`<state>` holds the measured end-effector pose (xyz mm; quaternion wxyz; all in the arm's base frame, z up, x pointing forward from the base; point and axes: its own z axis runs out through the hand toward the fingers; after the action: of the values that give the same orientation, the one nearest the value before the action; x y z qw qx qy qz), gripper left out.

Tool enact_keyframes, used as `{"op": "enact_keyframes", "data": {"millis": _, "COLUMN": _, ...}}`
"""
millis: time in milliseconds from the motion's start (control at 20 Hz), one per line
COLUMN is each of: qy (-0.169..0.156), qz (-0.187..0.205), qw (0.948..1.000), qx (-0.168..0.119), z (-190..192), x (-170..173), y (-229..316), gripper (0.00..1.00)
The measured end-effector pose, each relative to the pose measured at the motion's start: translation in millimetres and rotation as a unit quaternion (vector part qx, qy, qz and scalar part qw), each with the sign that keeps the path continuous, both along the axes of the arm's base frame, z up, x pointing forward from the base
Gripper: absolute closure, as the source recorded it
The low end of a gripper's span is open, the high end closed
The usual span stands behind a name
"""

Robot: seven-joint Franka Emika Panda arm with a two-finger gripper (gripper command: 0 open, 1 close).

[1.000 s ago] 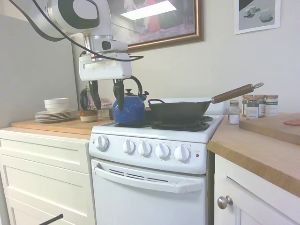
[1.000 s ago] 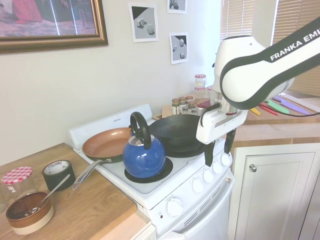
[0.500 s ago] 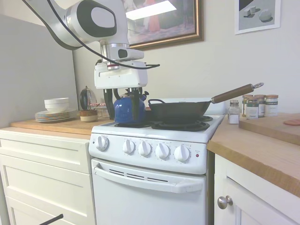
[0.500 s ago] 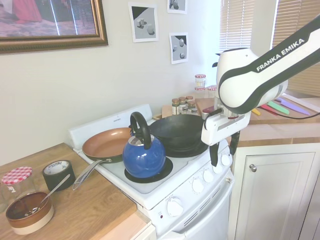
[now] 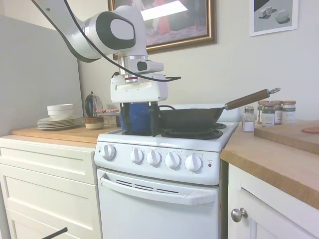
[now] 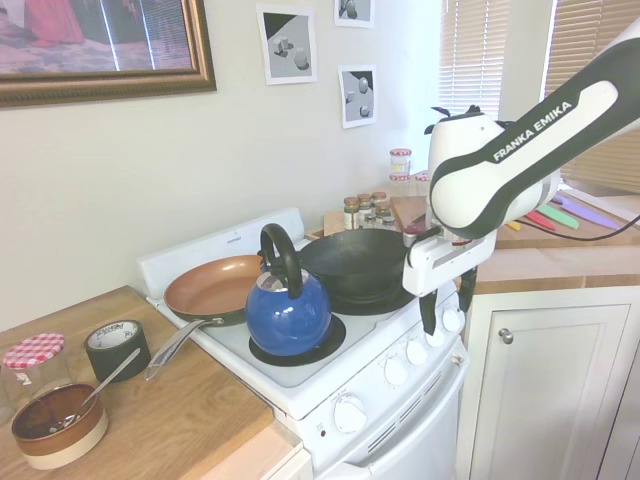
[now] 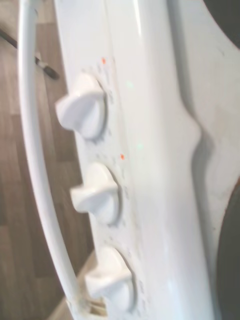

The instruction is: Turn on the stove on the top right

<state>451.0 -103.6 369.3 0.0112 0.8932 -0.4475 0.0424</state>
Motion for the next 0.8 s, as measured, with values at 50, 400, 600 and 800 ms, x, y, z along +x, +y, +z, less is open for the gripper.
{"op": "enact_keyframes", "data": {"millis": 50, "qy": -0.002, "qz": -0.003, "qw": 1.0, "qx": 0.0, "z": -1.0, "x": 0.5, "y": -3.5, "gripper": 1.0}}
{"op": "enact_keyframes", "data": {"millis": 400, "qy": 0.0, "qz": -0.013, "qw": 0.9999, "qx": 0.0, "z": -14.6, "x": 2.1, "y": -14.3, "gripper": 1.0}}
{"op": "enact_keyframes", "data": {"millis": 600, "qy": 0.001, "qz": -0.01, "qw": 0.9999, "qx": -0.002, "z": -19.9, "x": 3.3, "y": -15.6, "gripper": 1.0}}
{"op": "enact_keyframes", "data": {"millis": 800, "qy": 0.0, "qz": -0.013, "qw": 0.9999, "qx": -0.007, "z": -26.9, "x": 4.5, "y": -21.9, "gripper": 1.0}}
